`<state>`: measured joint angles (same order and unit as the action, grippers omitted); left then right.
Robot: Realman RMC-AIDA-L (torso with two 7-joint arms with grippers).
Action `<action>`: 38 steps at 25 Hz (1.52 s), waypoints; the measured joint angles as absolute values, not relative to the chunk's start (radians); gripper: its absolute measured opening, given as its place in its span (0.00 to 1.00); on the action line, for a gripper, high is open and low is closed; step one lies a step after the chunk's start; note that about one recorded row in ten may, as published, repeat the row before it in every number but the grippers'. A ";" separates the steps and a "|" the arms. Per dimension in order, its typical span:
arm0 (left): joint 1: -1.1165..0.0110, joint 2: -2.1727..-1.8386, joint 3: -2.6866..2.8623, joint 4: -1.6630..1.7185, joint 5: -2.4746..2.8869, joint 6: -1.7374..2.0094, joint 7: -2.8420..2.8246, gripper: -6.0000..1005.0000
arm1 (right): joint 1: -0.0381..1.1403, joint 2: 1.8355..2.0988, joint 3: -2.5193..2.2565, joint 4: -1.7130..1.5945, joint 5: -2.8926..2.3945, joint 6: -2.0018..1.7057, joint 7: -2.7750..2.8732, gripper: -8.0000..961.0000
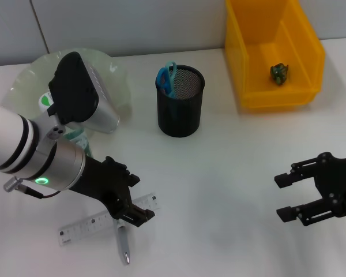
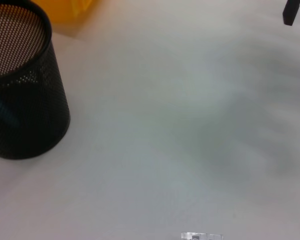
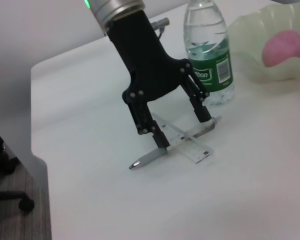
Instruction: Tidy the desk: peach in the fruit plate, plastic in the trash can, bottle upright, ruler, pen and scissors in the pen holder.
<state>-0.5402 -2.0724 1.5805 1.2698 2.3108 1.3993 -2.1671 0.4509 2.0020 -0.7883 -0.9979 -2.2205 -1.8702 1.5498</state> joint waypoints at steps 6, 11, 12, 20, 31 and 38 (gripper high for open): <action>-0.541 -2.074 1.594 1.265 2.312 1.371 -2.167 0.81 | 0.458 2.008 -0.796 -1.008 -2.222 -1.869 1.549 0.75; -0.546 -2.074 1.602 1.249 2.313 1.355 -2.163 0.81 | 0.460 2.008 -0.795 -1.002 -2.223 -1.863 1.548 0.75; -0.546 -2.074 1.602 1.249 2.313 1.355 -2.163 0.81 | 0.460 2.008 -0.791 -1.002 -2.223 -1.863 1.549 0.75; -0.566 -2.077 1.680 1.199 2.335 1.282 -2.144 0.81 | 0.459 2.008 -0.786 -0.998 -2.223 -1.860 1.550 0.75; -0.560 -2.077 1.720 1.201 2.386 1.264 -2.144 0.81 | 0.459 2.009 -0.785 -0.996 -2.220 -1.859 1.554 0.75; -0.561 -2.075 1.720 1.210 2.406 1.287 -2.143 0.81 | 0.461 2.011 -0.784 -0.995 -2.219 -1.859 1.556 0.75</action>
